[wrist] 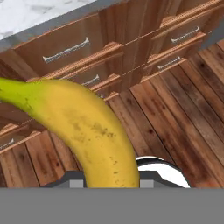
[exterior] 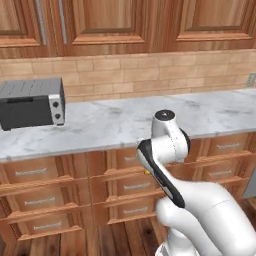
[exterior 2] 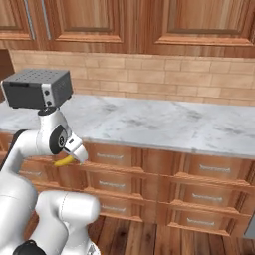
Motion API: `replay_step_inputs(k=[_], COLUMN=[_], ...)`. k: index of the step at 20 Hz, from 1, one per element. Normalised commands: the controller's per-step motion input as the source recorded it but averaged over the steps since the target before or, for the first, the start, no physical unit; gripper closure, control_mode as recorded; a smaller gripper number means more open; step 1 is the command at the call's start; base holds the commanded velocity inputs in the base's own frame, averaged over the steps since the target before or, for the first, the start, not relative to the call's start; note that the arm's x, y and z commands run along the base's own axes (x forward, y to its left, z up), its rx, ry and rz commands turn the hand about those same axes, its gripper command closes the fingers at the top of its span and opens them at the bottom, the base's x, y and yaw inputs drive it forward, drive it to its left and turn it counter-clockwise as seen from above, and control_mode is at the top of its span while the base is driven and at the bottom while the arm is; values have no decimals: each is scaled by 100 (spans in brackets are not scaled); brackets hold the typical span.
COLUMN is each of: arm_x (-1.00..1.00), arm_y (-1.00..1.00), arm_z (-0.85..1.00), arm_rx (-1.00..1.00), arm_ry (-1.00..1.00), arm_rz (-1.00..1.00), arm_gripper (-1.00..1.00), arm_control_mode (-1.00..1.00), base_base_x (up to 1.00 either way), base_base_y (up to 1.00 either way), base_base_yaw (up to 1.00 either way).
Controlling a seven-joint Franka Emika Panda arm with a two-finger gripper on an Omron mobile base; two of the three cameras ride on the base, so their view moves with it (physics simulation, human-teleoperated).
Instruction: Place the banana in the correct fridge rack based on whether it is a fruit or vegetable. Finally, close the fridge door.
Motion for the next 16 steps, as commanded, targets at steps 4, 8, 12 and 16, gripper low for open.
replay_step_inputs(k=[4,8,12,16], arm_x=[0,0,0,0], arm_y=[0,0,0,0], arm_z=[0,0,0,0], arm_rx=[0,0,0,0], arm_ry=[0,0,0,0], arm_rz=[0,0,0,0], arm_gripper=[100,100,100,100], arm_control_mode=[100,100,100,100], base_base_x=[-100,-92,-66,-38], base_base_y=[3,9,13,38], base_base_yaw=[1,34,65,78])
